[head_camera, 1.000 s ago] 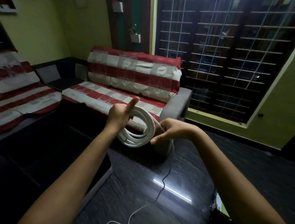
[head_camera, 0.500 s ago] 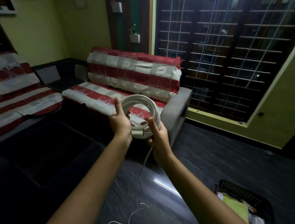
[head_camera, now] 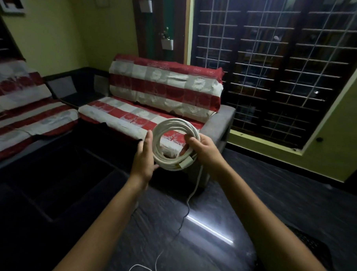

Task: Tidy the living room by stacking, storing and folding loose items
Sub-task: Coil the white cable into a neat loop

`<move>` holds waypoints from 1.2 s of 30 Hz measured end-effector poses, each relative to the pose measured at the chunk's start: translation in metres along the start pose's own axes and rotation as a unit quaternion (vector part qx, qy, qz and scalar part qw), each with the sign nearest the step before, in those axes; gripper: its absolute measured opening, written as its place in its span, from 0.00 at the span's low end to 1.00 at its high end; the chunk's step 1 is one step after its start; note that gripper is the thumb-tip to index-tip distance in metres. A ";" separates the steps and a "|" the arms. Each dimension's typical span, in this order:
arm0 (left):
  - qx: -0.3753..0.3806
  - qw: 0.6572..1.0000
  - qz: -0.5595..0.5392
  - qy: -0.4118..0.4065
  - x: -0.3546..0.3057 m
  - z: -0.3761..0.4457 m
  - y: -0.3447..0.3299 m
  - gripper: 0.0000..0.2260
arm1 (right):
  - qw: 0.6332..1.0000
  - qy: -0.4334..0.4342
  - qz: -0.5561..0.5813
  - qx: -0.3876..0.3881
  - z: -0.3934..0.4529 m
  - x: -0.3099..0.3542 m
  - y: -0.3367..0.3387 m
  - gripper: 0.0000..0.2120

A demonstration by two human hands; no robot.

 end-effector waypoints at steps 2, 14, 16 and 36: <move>0.014 0.989 0.105 -0.103 -0.028 0.005 0.008 0.43 | 0.995 -0.020 -0.069 0.072 0.008 0.000 -0.005 0.11; 0.305 0.892 0.328 -0.059 0.010 0.002 -0.062 0.16 | 0.857 -0.160 -0.365 0.326 0.003 -0.038 -0.039 0.07; 0.289 0.876 0.383 -0.056 0.012 0.003 -0.060 0.28 | 0.855 -0.168 -0.375 0.317 0.004 -0.041 -0.036 0.06; -0.004 0.961 0.145 -0.235 -0.099 0.017 0.006 0.36 | 0.952 -0.104 0.024 0.286 -0.006 -0.024 -0.009 0.30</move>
Point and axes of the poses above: each hand's wrist, its own z-axis towards the middle knuckle, its own y-axis out of the back of the hand, x = y × z, the point moved 10 cm from there along z, towards the middle knuckle, and after that the axes turned 3 degrees about z, right-handed, at the moved point
